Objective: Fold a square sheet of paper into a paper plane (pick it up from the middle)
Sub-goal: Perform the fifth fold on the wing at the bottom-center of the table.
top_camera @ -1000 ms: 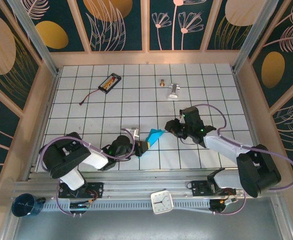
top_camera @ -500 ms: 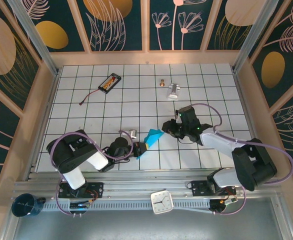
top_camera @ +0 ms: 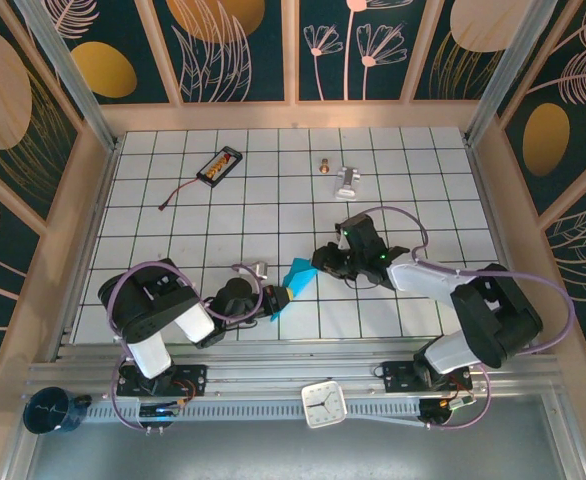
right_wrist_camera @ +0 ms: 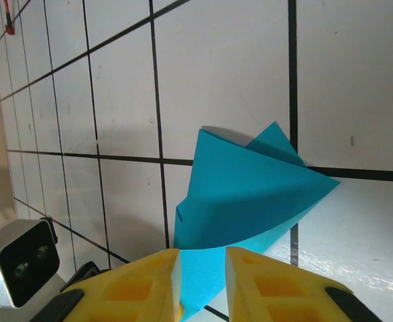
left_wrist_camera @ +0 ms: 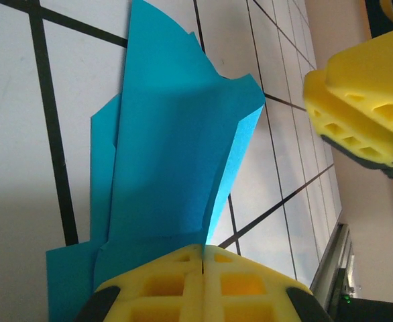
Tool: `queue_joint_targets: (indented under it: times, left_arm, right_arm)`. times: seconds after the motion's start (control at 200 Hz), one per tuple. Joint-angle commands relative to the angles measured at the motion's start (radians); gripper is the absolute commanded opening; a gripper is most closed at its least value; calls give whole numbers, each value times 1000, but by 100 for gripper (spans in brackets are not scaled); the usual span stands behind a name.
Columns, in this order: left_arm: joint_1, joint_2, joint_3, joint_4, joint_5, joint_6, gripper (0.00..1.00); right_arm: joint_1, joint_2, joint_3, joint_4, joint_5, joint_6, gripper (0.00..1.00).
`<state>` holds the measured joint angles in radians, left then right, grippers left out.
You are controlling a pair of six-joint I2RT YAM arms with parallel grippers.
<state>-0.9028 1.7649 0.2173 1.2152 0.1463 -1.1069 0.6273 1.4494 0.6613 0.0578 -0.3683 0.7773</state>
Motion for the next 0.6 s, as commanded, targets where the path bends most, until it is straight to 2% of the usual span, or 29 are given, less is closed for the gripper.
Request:
queue_joint_targets:
  times: [0.0,0.295,0.485,0.595]
  left_arm:
    - [6,29,-29,77,-16,-27,0]
    - [7,38,-81,213,-54,-64,0]
    - [7,20,-99,176,-115,-120,0]
    - [6,27,-121,210,-149,-161,0]
  right_arm:
    - [27,21,32,42,-12,-38,24]
    - [25,30,56,-63,135,-74,28]
    - [36,52,70,-49,143,-73,31]
    - [46,60,67,-22,136,-66,31]
